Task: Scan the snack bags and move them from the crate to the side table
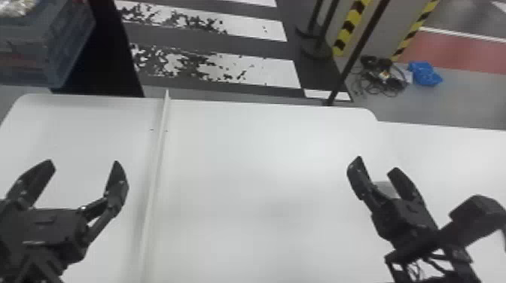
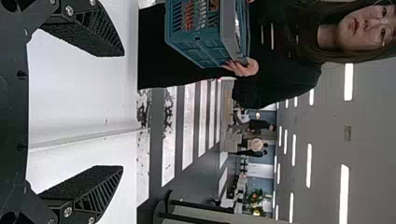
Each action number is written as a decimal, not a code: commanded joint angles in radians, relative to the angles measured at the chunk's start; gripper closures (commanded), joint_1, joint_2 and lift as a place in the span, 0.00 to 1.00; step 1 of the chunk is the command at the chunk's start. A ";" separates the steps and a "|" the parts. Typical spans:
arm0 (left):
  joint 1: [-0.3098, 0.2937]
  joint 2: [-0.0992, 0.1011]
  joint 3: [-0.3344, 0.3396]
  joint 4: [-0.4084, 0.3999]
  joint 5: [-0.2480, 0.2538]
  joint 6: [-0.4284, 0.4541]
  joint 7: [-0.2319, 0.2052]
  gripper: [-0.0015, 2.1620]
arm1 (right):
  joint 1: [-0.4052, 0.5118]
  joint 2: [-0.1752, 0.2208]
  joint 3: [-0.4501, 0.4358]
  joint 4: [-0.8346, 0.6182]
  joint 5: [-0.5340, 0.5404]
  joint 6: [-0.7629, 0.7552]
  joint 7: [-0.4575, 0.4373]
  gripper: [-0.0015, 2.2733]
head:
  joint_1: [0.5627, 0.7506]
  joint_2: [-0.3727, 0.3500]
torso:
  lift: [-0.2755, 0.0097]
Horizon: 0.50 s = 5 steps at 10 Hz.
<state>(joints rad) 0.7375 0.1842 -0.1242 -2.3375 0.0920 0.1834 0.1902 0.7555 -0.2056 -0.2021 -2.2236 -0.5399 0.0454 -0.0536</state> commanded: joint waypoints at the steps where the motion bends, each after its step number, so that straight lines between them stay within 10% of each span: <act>1: 0.000 0.000 0.000 0.000 0.000 0.000 0.000 0.06 | 0.002 0.002 0.000 -0.001 0.000 0.000 0.000 0.06 | 0.70 0.24 | 0.66; 5: 0.000 0.000 -0.003 0.000 0.000 0.000 0.000 0.06 | 0.007 0.002 -0.002 -0.002 -0.002 0.000 0.000 0.06 | 0.70 0.23 | 0.66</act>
<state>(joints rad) 0.7379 0.1840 -0.1262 -2.3378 0.0926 0.1834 0.1902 0.7617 -0.2044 -0.2040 -2.2258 -0.5400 0.0451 -0.0536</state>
